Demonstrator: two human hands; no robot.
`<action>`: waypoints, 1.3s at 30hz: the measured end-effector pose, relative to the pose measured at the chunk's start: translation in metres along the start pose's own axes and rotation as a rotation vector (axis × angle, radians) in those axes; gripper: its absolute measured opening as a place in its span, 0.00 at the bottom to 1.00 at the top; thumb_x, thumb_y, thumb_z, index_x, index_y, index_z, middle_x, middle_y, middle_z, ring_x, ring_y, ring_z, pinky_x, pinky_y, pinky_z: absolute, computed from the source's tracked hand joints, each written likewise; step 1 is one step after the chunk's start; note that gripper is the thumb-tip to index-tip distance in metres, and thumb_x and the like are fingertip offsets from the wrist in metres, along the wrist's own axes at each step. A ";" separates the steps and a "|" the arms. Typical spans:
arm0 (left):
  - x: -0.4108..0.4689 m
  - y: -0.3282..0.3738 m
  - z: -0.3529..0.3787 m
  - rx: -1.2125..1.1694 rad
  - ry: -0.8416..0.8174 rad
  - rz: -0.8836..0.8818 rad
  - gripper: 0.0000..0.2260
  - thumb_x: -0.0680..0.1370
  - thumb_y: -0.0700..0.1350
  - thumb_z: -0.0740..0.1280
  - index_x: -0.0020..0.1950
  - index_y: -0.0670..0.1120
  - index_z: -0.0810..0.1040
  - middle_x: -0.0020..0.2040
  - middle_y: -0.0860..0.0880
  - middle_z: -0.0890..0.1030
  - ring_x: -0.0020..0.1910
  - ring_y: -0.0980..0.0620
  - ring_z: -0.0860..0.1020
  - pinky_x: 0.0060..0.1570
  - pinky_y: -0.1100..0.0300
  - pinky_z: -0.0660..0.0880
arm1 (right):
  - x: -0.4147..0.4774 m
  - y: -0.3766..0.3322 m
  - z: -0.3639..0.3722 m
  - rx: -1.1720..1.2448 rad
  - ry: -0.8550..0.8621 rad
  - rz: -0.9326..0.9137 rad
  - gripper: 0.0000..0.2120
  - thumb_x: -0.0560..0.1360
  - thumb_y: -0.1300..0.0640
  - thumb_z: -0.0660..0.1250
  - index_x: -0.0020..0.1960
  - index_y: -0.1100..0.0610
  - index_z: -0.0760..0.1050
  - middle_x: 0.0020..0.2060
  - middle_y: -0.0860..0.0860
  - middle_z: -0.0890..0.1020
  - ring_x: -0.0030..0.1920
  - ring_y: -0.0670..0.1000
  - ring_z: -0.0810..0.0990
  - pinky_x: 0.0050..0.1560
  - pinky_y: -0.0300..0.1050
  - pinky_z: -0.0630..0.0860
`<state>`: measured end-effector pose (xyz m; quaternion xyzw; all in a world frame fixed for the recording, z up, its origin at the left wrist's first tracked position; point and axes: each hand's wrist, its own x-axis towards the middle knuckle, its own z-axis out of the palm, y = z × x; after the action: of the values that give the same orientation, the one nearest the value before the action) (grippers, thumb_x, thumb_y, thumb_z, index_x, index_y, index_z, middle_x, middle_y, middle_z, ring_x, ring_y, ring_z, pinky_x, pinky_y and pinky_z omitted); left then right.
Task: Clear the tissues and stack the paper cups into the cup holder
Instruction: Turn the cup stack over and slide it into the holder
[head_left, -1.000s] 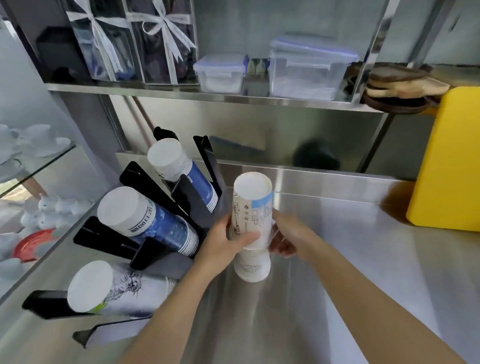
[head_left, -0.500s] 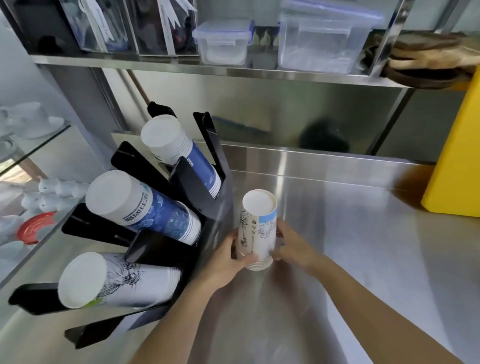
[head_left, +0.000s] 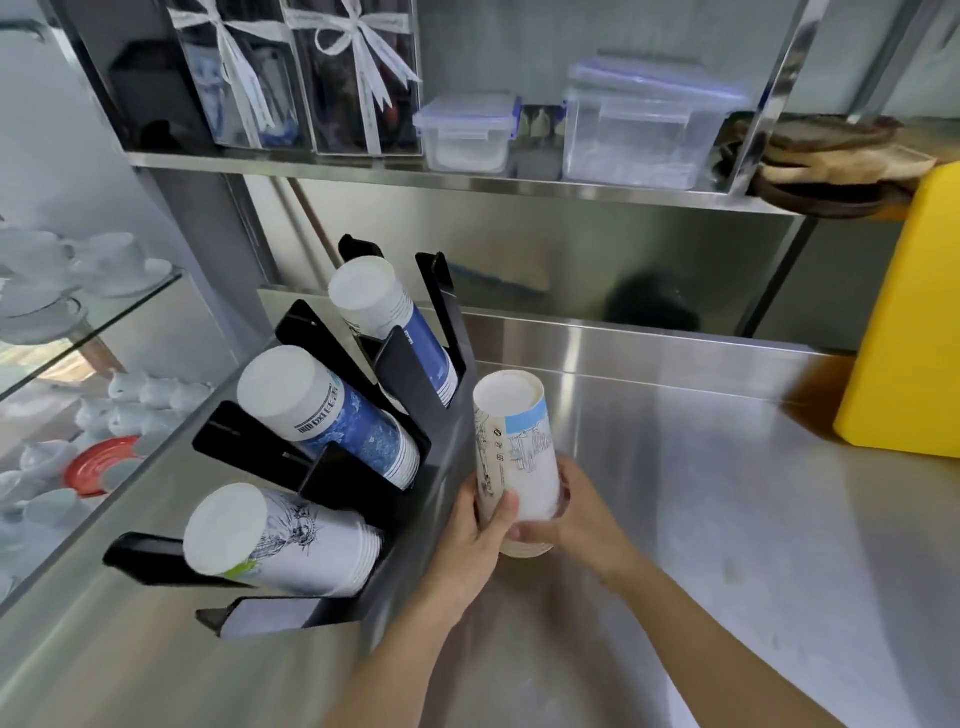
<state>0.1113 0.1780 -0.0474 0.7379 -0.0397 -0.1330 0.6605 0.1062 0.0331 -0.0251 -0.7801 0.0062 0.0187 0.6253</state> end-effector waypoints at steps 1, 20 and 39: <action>-0.003 0.011 0.000 -0.013 0.011 0.043 0.10 0.76 0.55 0.64 0.54 0.67 0.68 0.57 0.64 0.75 0.52 0.75 0.74 0.49 0.76 0.70 | -0.003 -0.011 -0.002 0.002 0.005 -0.035 0.32 0.54 0.62 0.79 0.50 0.41 0.70 0.50 0.41 0.78 0.47 0.33 0.78 0.40 0.28 0.75; -0.119 0.152 -0.125 -0.356 0.476 0.517 0.11 0.71 0.64 0.58 0.39 0.62 0.77 0.42 0.57 0.83 0.43 0.58 0.81 0.44 0.58 0.74 | -0.049 -0.190 0.092 -0.082 -0.239 -0.477 0.35 0.57 0.51 0.80 0.57 0.36 0.66 0.56 0.37 0.77 0.56 0.36 0.74 0.55 0.35 0.74; -0.107 0.082 -0.166 -0.180 0.498 0.242 0.04 0.78 0.45 0.62 0.51 0.53 0.70 0.47 0.52 0.77 0.49 0.50 0.77 0.48 0.57 0.75 | -0.036 -0.159 0.164 -0.533 -0.285 -0.611 0.36 0.71 0.57 0.71 0.69 0.36 0.57 0.59 0.47 0.72 0.58 0.46 0.73 0.56 0.41 0.72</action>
<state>0.0587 0.3526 0.0639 0.6760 0.0478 0.1292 0.7239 0.0723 0.2270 0.0956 -0.8701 -0.3166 -0.0586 0.3732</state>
